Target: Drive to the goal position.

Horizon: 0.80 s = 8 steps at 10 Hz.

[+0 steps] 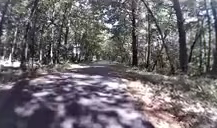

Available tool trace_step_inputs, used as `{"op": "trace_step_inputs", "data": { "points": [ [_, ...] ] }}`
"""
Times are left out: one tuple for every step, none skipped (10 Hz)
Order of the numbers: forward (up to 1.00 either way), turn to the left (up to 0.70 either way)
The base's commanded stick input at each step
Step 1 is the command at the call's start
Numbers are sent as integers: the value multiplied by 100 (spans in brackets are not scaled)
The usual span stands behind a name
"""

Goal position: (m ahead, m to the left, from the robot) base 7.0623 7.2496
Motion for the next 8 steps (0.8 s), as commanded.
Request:
{"op": "trace_step_inputs", "data": {
  "points": [
    [45,0],
    [45,0],
    [45,0],
    [45,0],
    [45,0],
    [45,0],
    [45,0],
    [45,0]
  ]
}}
